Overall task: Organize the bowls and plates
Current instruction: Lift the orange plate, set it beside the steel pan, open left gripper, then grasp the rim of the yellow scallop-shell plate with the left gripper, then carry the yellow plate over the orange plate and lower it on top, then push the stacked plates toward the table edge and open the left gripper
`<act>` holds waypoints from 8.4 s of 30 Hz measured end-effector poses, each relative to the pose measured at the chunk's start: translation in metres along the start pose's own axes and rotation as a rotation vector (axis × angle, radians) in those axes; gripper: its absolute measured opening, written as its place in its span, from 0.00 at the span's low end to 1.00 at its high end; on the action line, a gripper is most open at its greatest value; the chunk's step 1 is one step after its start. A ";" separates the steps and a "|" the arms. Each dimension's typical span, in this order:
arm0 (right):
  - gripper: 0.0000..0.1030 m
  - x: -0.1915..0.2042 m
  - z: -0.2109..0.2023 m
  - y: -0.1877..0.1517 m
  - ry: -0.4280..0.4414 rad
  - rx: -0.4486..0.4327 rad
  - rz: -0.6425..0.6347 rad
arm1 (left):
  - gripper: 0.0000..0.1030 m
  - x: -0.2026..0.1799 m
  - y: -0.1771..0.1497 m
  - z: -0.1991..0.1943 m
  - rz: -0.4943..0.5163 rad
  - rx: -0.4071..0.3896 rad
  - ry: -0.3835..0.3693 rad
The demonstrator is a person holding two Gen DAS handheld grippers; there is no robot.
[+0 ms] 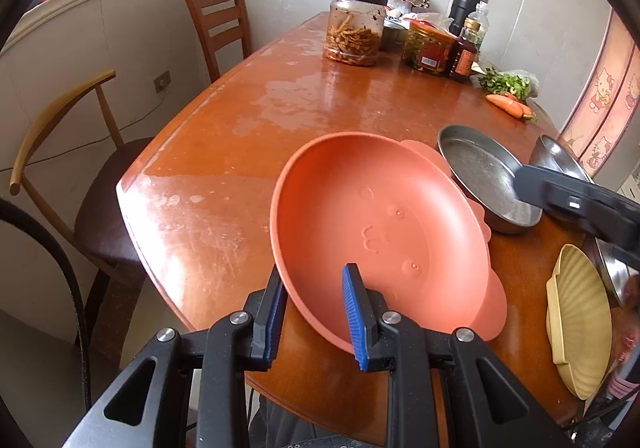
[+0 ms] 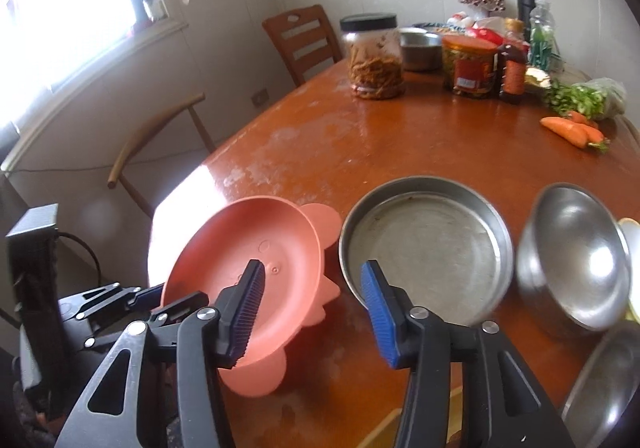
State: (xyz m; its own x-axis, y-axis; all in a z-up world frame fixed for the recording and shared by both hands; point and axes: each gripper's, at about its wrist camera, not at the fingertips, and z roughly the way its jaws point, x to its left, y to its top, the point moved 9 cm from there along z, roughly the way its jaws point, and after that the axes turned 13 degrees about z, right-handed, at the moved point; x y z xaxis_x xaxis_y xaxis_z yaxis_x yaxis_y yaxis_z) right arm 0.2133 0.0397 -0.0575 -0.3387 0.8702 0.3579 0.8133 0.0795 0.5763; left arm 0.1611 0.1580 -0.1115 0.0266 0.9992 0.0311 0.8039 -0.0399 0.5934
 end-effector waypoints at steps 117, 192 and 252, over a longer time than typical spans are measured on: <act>0.37 -0.027 -0.090 -0.066 -0.088 -0.165 -0.025 | 0.35 -0.085 0.007 -0.064 0.096 -0.116 -0.028; 0.40 0.020 0.033 -0.023 -0.027 -0.033 -0.087 | 0.35 0.011 0.012 -0.005 0.018 -0.027 0.116; 0.50 -0.027 -0.001 -0.067 -0.025 0.159 -0.197 | 0.40 -0.004 0.008 -0.052 -0.003 -0.109 0.085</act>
State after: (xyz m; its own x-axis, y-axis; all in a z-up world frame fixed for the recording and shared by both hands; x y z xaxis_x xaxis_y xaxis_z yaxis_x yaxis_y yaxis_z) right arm 0.1673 0.0102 -0.1048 -0.4875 0.8421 0.2309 0.7977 0.3221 0.5098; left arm 0.1366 0.1533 -0.0651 -0.0300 0.9951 0.0939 0.7343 -0.0418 0.6776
